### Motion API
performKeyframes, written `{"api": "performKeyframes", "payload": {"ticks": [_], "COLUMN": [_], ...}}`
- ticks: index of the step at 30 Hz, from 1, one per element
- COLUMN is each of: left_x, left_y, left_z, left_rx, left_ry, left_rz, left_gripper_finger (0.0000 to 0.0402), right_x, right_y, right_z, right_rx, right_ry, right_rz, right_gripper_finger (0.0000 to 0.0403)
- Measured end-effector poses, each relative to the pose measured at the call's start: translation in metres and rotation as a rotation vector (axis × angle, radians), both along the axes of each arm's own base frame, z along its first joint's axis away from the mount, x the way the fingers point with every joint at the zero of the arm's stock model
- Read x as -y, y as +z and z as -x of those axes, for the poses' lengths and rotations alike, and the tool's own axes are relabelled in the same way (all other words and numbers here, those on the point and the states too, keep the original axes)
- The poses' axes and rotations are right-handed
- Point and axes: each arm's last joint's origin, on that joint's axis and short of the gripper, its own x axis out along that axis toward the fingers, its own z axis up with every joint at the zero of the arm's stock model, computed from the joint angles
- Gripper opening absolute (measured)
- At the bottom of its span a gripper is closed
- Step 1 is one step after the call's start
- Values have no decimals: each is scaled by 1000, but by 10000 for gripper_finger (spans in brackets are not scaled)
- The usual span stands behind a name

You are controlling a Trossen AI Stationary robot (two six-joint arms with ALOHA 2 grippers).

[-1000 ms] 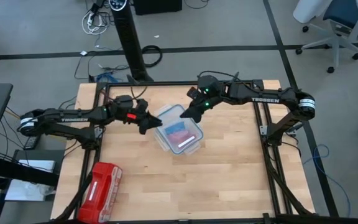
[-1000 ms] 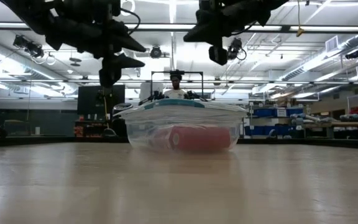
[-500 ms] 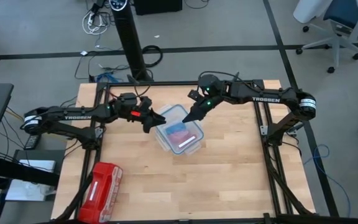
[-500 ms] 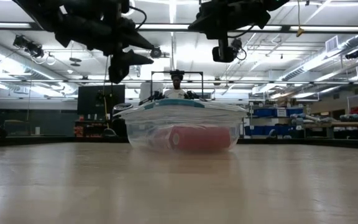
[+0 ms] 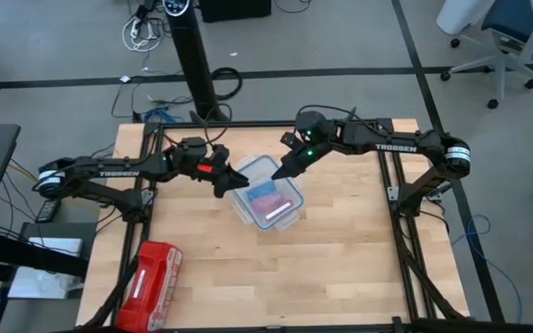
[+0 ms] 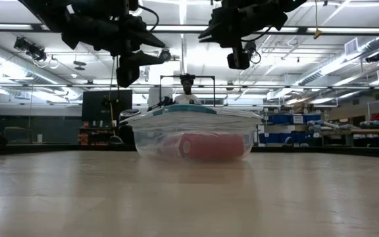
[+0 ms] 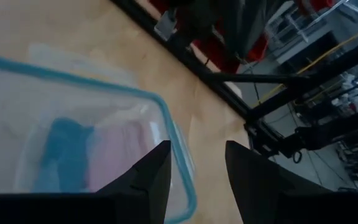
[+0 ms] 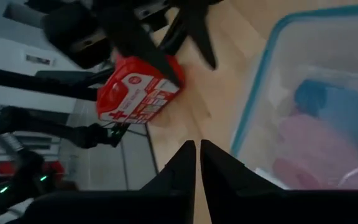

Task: Roll bandage
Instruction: Close the lid of the tupperware

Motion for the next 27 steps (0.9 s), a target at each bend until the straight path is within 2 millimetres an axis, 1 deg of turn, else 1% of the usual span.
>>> {"api": "performKeyframes", "payload": {"ticks": [2, 4, 7, 10, 15, 18, 21, 23, 25, 27], "left_x": [0, 0, -1, -3, -4, -6, -9, -10, -10, -11], "left_y": [3, 6, 14, 21, 22, 18, 5, -7, -17, -27], "left_z": [-1, -1, -2, -3, -4, -7, -14, -21, -29, -36], "left_rx": [-32, -73, -107, -109, -98, -115, -159, -195, -212, -226], "left_ry": [-1, -6, -4, 16, 5, -11, -20, -45, -77, -88], "left_rz": [18, 13, -47, -124, -253, -316, -305, -278, -259, -246], "left_gripper_finger": [156, 156, 156, 156, 156, 156, 156, 156, 156, 156], "right_x": [0, 0, -1, -3, -7, -12, -19, -23, -26, -26], "right_y": [-6, -18, -35, -48, -51, -44, -35, -30, -29, -33], "right_z": [1, 2, 5, 8, 9, 6, 3, 1, 1, 1], "right_rx": [-10, -18, -15, -40, -33, 3, 64, 97, 101, 79], "right_ry": [-15, -19, -16, -14, 60, 131, 237, 292, 312, 290], "right_rz": [11, 7, -6, -66, -238, -331, -390, -404, -405, -391], "right_gripper_finger": [30, 31, 29, 20, 3, 4, 9, 9, 7, 3]}}
